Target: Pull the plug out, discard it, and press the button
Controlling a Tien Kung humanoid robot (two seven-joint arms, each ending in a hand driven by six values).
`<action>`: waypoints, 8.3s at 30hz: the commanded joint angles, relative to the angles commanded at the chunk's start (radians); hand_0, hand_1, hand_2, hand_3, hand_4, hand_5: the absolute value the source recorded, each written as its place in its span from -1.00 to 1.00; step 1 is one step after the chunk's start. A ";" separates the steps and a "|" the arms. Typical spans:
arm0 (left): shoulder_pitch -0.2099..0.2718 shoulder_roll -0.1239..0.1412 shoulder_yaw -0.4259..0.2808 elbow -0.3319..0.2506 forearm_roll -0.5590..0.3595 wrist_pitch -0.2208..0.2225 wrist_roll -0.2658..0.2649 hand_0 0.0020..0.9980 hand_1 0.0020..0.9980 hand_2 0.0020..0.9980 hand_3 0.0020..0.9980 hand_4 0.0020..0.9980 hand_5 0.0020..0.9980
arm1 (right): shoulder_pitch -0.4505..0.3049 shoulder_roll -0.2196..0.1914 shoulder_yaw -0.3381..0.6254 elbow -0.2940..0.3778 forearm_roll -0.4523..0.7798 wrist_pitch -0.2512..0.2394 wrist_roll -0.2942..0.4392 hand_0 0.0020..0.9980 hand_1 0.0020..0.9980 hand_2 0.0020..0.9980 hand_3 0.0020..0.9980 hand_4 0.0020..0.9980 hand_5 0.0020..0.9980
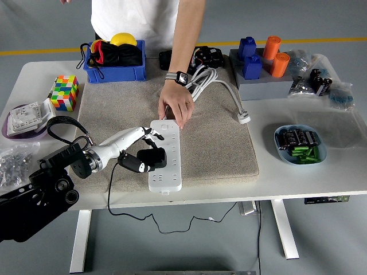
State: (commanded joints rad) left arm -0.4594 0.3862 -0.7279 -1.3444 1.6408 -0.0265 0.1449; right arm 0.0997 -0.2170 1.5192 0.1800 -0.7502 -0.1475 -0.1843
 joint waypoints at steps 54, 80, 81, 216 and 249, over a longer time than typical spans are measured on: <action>-0.044 -0.015 -0.138 0.185 -0.039 0.046 -0.034 -0.03 -0.39 -0.32 0.13 0.32 -1.00 | -0.002 0.005 0.011 0.000 -0.004 0.000 0.000 0.48 0.33 0.29 0.23 0.31 -0.06; -0.056 -0.038 -0.116 0.316 -0.091 0.002 -0.023 0.63 0.76 0.70 0.74 0.95 -1.00 | 0.001 0.002 0.007 0.000 -0.003 0.000 -0.001 0.48 0.33 0.29 0.23 0.31 -0.05; -0.057 -0.038 -0.116 0.316 -0.091 0.001 -0.023 0.63 0.76 0.70 0.74 0.95 -1.00 | 0.001 0.002 0.006 0.000 -0.002 0.000 -0.001 0.48 0.33 0.29 0.23 0.31 -0.05; 0.092 -0.193 -0.622 0.171 0.010 0.099 -0.038 0.65 0.65 0.51 0.41 0.34 -1.00 | -0.003 0.013 0.007 0.000 -0.002 0.006 -0.002 0.48 0.33 0.29 0.23 0.31 -0.05; 0.123 -0.187 -0.785 0.133 0.045 0.093 -0.038 0.66 0.72 0.59 0.52 0.32 -1.00 | 0.017 0.019 0.002 0.000 0.006 0.015 0.005 0.48 0.33 0.29 0.23 0.31 -0.06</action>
State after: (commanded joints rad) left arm -0.3365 0.1992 -1.5125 -1.2109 1.6857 0.0670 0.1071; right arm 0.1166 -0.1985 1.5217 0.1800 -0.7444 -0.1327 -0.1797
